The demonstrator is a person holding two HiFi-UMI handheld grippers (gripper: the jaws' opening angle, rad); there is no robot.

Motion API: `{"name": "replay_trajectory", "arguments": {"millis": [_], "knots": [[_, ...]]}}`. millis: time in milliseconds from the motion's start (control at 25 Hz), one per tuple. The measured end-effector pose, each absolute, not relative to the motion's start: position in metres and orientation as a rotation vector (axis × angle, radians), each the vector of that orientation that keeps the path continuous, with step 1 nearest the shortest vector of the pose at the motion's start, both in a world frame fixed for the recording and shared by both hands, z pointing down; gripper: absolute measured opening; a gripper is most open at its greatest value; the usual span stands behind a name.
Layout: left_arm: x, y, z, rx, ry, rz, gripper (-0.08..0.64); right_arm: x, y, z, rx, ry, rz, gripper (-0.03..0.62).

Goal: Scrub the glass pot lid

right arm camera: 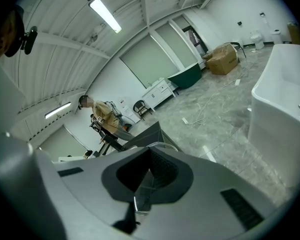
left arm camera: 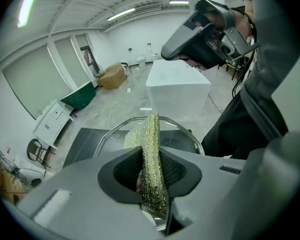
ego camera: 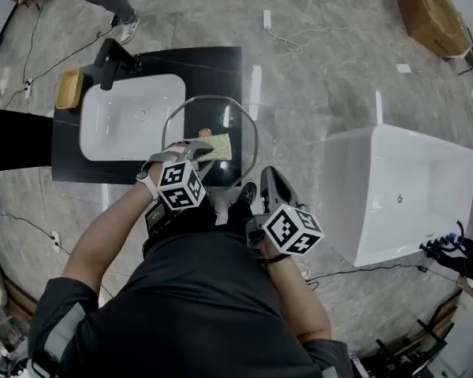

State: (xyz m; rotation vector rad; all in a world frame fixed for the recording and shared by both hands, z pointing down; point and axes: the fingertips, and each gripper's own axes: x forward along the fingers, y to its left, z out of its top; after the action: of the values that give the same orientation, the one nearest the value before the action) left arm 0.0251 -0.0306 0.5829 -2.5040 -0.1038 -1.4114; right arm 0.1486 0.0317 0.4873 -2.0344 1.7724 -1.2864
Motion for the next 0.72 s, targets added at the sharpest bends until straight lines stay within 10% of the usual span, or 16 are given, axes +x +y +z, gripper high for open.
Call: {"name": "replay_trajectory", "arguments": {"millis": [720], "knots": [[-0.034, -0.014, 0.525, -3.257, 0.556, -1.262, 0.075, 0.119, 0.009, 0.489, -1.941, 1.967, -1.353, 0.006]]}}
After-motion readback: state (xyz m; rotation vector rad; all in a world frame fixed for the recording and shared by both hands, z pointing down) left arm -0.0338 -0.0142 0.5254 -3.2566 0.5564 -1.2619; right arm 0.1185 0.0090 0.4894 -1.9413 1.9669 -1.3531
